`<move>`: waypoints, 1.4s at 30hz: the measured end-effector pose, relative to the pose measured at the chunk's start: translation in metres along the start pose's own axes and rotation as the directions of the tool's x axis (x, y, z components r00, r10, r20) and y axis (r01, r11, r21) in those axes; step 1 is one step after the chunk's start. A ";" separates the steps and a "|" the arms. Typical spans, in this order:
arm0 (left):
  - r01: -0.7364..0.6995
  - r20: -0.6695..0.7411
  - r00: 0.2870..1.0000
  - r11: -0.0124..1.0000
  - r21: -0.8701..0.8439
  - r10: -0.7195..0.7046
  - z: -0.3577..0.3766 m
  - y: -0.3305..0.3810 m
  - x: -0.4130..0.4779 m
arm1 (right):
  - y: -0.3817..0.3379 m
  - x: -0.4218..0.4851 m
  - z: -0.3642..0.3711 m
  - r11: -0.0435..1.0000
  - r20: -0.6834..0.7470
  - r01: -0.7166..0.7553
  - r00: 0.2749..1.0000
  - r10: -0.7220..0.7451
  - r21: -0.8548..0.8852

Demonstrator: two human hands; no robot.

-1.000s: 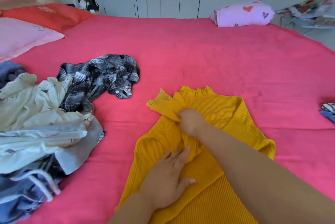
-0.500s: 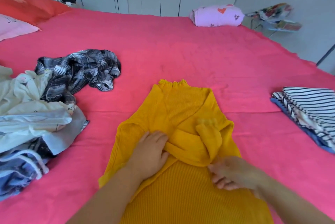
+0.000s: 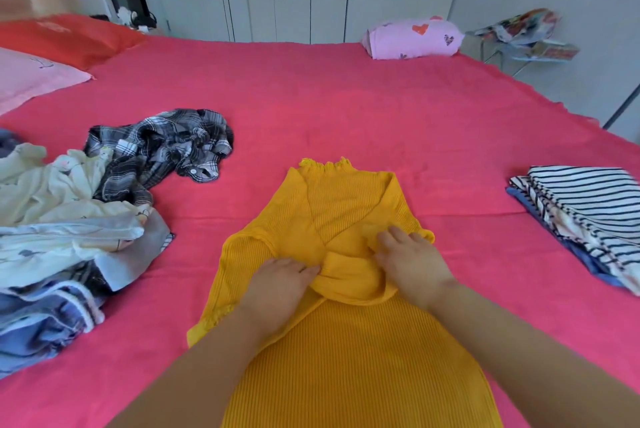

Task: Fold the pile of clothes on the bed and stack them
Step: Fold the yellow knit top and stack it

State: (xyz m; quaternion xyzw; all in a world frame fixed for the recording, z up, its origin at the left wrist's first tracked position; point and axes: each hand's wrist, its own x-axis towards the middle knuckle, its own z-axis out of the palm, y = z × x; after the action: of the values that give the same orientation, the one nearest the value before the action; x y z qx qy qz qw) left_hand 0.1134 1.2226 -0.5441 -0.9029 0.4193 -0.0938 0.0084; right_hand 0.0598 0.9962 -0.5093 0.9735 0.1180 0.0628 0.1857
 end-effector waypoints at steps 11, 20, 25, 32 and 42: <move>0.008 0.047 0.999 1.000 -0.023 -0.007 -0.007 -0.008 -0.011 | -0.016 -0.114 0.012 0.917 0.082 0.006 0.996 -0.043 0.399; 0.092 0.053 0.995 0.977 -0.192 -0.083 -0.014 0.030 -0.008 | -0.058 -0.113 0.008 0.849 0.022 -0.220 0.971 0.238 0.480; 0.211 0.337 0.930 0.963 -0.168 -0.145 -0.007 0.044 -0.004 | -0.061 -0.140 0.011 0.763 0.007 -0.191 0.971 0.238 0.618; 0.312 0.107 0.950 0.886 -0.342 -0.293 -0.019 0.027 0.023 | -0.029 -0.115 0.005 0.648 0.069 -0.362 0.900 0.431 0.670; 0.465 0.218 0.879 0.865 -0.187 -0.425 -0.016 -0.063 0.033 | -0.010 0.035 0.007 0.707 0.193 -0.298 0.955 0.227 0.642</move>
State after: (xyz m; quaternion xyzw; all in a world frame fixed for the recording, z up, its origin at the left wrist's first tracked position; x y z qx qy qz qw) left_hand 0.1786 1.2395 -0.5173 -0.9745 0.2050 0.0341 -0.0843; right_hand 0.0923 1.0116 -0.5170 0.9839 -0.0164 -0.0062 -0.1780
